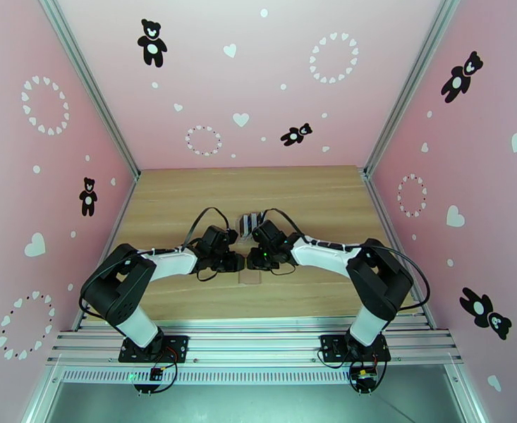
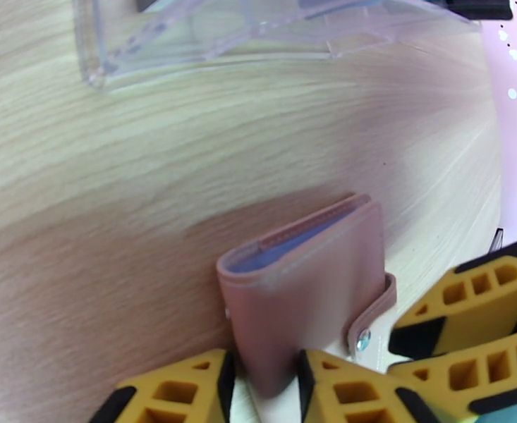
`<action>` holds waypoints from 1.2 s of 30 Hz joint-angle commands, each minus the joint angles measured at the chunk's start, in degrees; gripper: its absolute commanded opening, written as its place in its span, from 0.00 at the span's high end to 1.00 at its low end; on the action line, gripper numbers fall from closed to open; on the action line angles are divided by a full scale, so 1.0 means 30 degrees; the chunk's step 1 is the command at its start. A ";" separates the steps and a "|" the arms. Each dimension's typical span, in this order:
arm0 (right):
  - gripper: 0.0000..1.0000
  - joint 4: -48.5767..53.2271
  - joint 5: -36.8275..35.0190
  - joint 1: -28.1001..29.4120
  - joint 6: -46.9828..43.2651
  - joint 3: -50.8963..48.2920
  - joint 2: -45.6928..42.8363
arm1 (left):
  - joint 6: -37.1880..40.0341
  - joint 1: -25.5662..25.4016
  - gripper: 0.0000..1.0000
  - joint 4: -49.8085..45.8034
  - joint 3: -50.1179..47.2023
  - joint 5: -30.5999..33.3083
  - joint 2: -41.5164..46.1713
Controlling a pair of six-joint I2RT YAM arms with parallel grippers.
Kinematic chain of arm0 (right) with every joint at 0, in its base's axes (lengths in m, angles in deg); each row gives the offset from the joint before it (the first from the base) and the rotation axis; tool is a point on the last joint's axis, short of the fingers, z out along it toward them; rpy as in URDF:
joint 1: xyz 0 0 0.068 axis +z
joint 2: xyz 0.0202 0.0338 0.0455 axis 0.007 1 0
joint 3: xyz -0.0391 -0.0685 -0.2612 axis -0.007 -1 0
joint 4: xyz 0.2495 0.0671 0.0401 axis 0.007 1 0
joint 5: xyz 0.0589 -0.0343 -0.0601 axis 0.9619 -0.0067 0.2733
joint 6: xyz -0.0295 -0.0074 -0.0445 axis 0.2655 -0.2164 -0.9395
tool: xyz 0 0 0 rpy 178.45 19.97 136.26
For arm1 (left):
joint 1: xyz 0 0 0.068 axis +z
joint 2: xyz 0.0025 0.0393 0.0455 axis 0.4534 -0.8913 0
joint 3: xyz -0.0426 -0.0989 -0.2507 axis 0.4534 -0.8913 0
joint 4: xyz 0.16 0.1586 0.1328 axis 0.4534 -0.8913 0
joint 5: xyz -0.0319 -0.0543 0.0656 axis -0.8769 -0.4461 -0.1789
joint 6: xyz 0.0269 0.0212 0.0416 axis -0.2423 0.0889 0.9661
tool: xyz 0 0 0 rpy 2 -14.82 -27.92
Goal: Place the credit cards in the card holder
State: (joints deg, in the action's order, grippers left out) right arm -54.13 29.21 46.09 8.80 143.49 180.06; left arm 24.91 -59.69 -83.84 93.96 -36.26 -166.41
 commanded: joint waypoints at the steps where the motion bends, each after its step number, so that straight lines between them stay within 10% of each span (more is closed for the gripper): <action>1: 0.85 -0.0102 0.0172 0.0176 0.0061 -0.0327 -0.0453 | -0.0112 0.0604 0.65 -0.0201 -0.0733 0.0581 0.0675; 27: 0.91 -0.0822 0.0379 0.0359 0.0116 -0.0278 0.0937 | -0.0381 0.1552 0.65 0.0394 -0.1742 0.0701 0.2272; 36: 0.69 0.0876 -0.0242 0.0333 -0.0506 0.0103 -0.1463 | -0.0443 0.1544 0.64 0.0865 -0.1742 -0.0018 0.2042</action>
State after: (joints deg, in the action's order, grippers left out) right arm -54.55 29.78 47.03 8.08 143.16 179.03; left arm 24.01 -55.48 -82.81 89.22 -34.67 -161.06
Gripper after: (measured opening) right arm 0.300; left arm 0.358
